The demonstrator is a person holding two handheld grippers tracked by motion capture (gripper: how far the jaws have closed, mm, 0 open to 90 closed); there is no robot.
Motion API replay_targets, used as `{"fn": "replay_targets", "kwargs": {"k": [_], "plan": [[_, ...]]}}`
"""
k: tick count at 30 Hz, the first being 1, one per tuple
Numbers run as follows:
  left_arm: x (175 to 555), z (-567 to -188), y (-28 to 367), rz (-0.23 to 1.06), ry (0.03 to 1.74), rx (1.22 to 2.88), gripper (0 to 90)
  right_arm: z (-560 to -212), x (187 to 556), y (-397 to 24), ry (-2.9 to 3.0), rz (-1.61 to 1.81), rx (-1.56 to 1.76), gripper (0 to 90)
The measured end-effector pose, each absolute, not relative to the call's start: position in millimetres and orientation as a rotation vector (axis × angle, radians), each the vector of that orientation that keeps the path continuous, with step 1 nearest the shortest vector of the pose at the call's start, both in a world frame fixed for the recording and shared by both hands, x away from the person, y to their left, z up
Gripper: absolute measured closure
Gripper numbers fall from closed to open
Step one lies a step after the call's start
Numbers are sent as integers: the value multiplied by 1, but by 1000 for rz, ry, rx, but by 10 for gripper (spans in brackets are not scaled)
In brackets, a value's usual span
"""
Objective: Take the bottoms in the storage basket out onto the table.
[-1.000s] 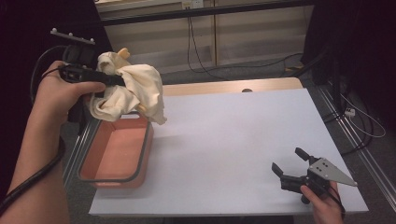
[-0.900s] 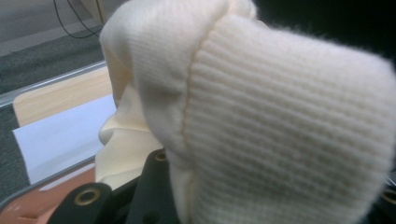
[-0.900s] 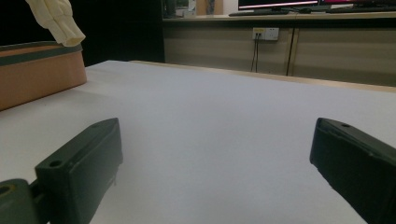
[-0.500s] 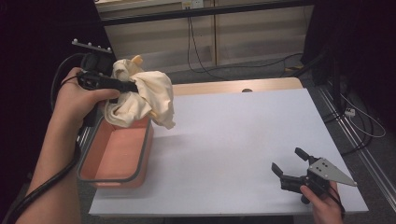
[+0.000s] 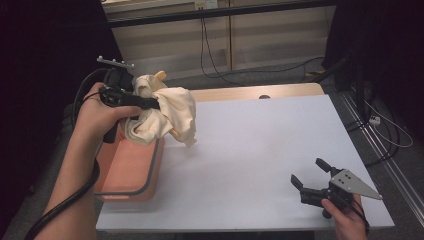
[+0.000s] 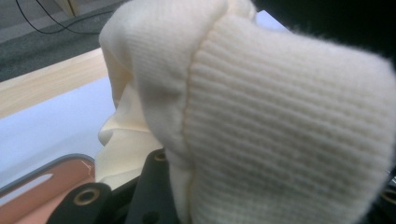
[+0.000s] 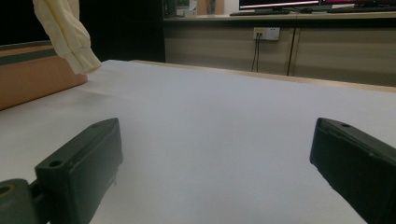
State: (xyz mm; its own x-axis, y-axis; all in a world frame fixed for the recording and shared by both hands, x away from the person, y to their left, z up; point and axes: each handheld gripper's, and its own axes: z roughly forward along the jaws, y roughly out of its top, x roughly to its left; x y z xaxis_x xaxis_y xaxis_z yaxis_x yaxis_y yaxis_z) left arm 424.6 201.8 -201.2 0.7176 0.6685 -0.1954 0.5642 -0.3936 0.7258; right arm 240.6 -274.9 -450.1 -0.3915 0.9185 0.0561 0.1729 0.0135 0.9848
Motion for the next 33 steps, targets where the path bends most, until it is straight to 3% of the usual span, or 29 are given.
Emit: {"fn": "replay_targets", "kwargs": {"k": [33], "plan": [[423,-246,185,106,900,2135,706,-450,240,-275,1635,1432,1131,23]]}}
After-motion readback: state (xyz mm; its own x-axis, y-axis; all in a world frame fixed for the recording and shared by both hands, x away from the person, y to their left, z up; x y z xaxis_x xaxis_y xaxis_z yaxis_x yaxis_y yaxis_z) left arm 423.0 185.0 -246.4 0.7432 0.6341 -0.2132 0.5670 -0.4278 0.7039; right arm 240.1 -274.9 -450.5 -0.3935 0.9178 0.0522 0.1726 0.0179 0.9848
